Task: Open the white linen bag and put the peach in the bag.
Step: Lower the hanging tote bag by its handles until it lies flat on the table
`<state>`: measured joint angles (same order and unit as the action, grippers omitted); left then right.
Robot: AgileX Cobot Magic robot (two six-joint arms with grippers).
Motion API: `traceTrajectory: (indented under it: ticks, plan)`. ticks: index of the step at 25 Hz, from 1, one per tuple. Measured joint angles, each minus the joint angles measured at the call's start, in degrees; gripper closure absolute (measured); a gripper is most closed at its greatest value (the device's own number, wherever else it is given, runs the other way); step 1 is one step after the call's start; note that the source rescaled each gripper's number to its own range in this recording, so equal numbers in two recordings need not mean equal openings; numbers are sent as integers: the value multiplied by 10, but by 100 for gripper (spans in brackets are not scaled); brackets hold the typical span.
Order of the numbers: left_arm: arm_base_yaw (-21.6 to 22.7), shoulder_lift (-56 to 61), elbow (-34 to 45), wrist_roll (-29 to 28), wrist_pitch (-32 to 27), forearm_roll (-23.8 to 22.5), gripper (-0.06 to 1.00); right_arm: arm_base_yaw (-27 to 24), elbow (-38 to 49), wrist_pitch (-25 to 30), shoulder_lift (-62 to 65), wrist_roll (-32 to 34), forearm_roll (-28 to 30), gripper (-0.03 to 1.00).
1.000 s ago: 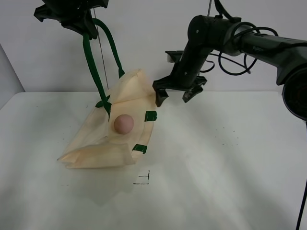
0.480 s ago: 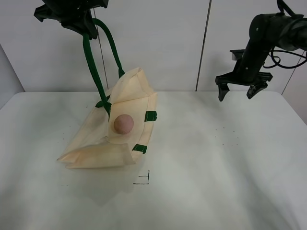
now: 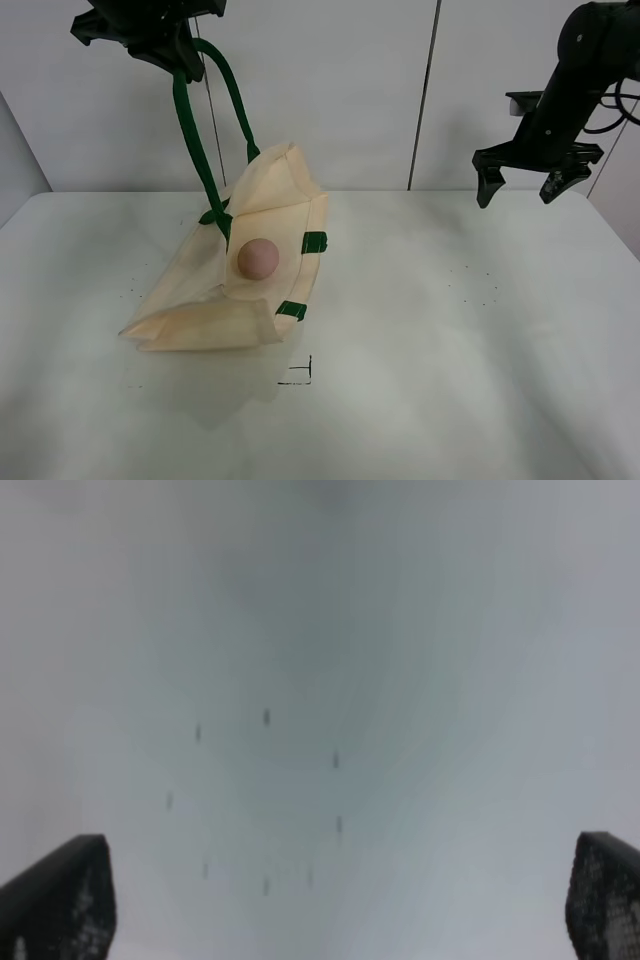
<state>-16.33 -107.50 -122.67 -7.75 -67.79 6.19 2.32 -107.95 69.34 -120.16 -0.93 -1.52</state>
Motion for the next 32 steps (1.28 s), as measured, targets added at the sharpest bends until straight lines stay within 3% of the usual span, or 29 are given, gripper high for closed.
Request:
traceTrajectory:
  ticks: [15, 18, 23, 27, 32]
  plan:
    - [0, 0, 0, 0, 0, 0, 94, 0, 544, 1, 565, -7, 0, -3]
    - [0, 0, 0, 0, 0, 0, 94, 0, 630, -20, 697, -7, 0, -3]
    - [0, 0, 0, 0, 0, 0, 94, 0, 732, -85, 901, -7, 0, -3]
    - [0, 0, 0, 0, 0, 0, 94, 0, 787, -99, 1036, -7, 1, -3]
    - [0, 0, 0, 0, 0, 0, 94, 0, 796, -103, 1141, -7, 3, -3]
